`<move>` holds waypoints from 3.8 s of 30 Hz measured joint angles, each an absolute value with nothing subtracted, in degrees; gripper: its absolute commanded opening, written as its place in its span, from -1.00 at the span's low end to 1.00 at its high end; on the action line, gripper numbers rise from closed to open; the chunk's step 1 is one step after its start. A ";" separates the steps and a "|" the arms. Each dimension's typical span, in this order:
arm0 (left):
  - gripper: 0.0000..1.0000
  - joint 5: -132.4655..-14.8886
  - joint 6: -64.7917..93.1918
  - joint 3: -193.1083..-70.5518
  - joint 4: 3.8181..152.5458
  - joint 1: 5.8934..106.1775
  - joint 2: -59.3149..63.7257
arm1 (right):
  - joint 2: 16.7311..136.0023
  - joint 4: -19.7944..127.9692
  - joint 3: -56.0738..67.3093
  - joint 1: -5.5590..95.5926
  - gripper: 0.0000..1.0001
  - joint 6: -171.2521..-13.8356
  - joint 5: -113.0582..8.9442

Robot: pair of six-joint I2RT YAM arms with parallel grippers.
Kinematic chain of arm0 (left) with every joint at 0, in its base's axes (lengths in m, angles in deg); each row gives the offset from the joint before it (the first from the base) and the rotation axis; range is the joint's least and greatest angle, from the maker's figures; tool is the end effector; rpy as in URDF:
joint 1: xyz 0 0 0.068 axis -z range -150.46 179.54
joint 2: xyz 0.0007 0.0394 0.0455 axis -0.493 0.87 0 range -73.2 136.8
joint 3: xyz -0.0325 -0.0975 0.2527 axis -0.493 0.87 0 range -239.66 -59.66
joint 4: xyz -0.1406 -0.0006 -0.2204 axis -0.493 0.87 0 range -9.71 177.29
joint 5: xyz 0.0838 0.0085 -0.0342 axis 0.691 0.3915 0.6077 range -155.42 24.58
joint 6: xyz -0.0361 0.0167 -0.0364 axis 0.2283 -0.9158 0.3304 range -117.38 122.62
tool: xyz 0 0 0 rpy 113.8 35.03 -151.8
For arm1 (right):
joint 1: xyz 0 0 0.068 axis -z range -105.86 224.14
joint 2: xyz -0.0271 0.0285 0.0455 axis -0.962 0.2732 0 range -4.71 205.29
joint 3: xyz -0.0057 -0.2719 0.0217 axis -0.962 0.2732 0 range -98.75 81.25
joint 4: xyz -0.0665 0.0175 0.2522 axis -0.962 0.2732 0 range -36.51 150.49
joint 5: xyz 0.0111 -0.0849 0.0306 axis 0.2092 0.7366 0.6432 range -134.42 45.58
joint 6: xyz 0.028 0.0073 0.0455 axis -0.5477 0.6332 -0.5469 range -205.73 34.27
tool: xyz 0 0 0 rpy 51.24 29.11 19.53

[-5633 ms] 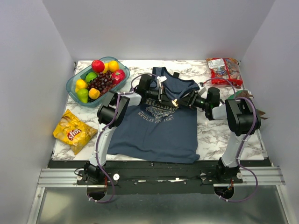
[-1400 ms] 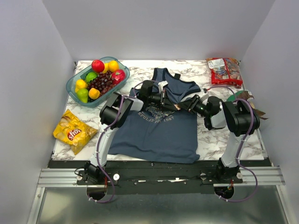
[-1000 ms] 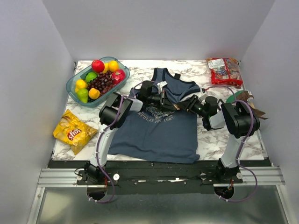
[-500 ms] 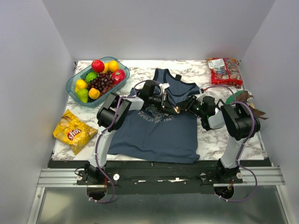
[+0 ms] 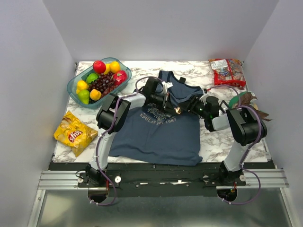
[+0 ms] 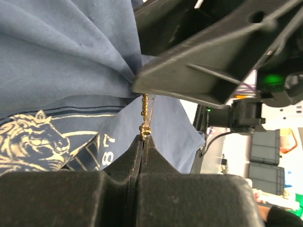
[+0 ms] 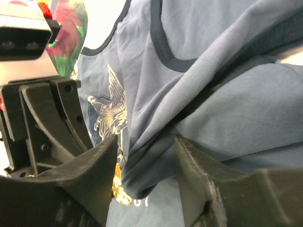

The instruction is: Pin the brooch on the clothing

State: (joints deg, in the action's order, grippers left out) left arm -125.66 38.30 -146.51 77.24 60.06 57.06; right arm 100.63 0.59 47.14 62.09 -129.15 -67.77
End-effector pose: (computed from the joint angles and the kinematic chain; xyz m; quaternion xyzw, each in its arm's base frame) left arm 0.3974 -0.2702 0.1308 0.1751 0.7937 -0.5799 0.0554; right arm 0.3167 0.0820 0.1219 0.1005 0.7964 0.4122 0.4311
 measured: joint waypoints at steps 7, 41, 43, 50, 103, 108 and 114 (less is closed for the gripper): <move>0.67 -122.15 32.38 -149.81 84.43 59.82 57.01 | 95.03 5.68 46.93 62.09 0.69 -126.11 -67.64; 0.98 -77.84 5.52 -176.15 117.72 48.41 58.83 | 83.40 60.54 34.86 67.51 0.61 -115.18 -49.65; 0.97 -76.81 4.82 -177.57 118.96 48.47 60.53 | 84.93 61.31 33.99 67.51 0.60 -115.01 -49.65; 0.98 -71.39 3.37 -176.45 121.08 48.50 61.71 | 88.23 63.01 31.67 67.51 0.57 -115.01 -50.13; -1.00 -71.07 4.40 -171.56 120.29 44.50 60.20 | 89.89 73.20 23.74 69.46 0.15 -110.57 -51.97; -1.00 -71.96 4.47 -171.56 120.25 44.50 60.18 | 93.52 74.40 18.51 65.98 0.17 -108.73 -52.43; -1.00 -72.81 4.58 -171.47 120.19 44.50 60.18 | 99.55 78.18 13.38 63.01 0.14 -107.92 -50.61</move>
State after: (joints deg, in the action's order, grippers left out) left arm -72.81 4.58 -171.47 120.19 44.50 60.18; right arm 99.55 78.18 13.38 63.01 -107.92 -50.61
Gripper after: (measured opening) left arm 0.012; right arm 0.580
